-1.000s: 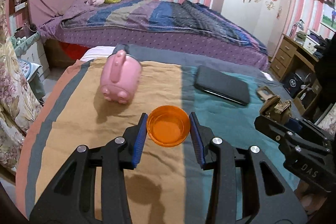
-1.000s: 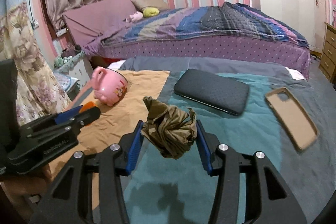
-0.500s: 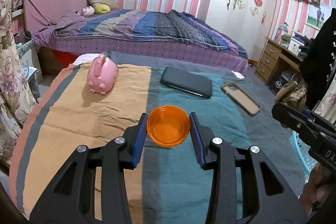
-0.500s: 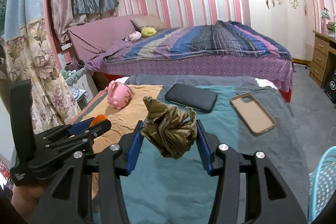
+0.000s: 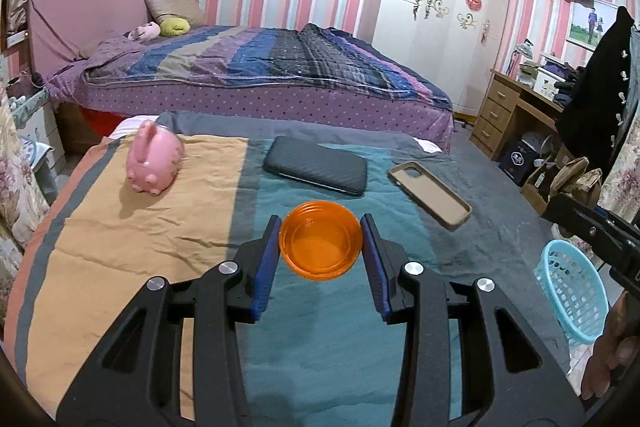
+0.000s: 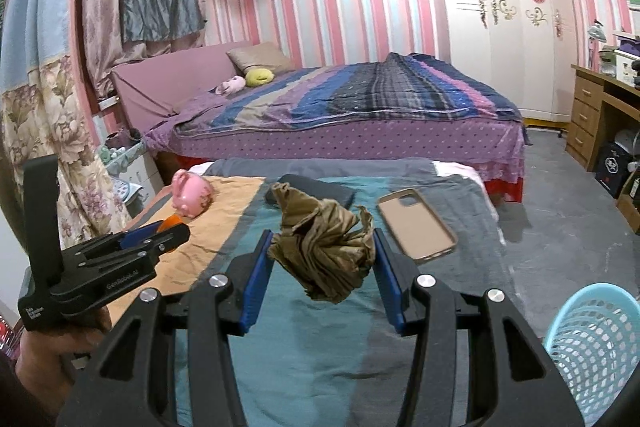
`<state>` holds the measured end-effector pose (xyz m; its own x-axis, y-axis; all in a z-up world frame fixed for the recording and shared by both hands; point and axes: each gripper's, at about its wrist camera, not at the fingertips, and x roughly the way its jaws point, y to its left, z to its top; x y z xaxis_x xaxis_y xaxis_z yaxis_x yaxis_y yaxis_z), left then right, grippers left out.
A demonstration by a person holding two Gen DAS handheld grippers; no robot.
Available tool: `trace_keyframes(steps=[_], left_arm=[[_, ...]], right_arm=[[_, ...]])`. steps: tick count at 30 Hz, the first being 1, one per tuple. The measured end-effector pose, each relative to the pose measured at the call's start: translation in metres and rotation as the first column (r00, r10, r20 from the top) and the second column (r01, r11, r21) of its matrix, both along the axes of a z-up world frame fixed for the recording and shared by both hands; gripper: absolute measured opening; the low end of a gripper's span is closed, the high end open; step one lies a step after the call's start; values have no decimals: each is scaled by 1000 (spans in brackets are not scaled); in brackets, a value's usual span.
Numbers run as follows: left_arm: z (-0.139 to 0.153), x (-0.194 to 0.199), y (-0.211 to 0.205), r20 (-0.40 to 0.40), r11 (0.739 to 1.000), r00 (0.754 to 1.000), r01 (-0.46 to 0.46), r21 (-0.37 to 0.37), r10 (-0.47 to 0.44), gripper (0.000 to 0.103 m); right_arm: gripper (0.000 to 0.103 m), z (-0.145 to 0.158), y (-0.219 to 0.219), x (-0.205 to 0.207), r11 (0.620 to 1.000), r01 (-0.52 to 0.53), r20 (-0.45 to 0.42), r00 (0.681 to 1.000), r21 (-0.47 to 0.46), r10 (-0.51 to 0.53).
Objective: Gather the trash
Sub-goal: 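Lift the cup and paper and carry both toward the blue wastebasket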
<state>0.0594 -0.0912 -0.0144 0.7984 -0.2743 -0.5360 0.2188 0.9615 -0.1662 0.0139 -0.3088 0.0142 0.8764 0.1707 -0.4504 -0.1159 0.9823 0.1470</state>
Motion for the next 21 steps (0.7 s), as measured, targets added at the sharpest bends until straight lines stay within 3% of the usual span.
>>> trace_keyframes(steps=[9,21], left_arm=[[7,-7,-26,25,1000,999,26,-9,-26,39],[10,-14,-56,39,998,997,60,-15,-59,39]], right_arm=[[49,6,-56,-20,990,131,19,991,41,-132],[49,17,-108,-39,974,222,32,974,47,-223]])
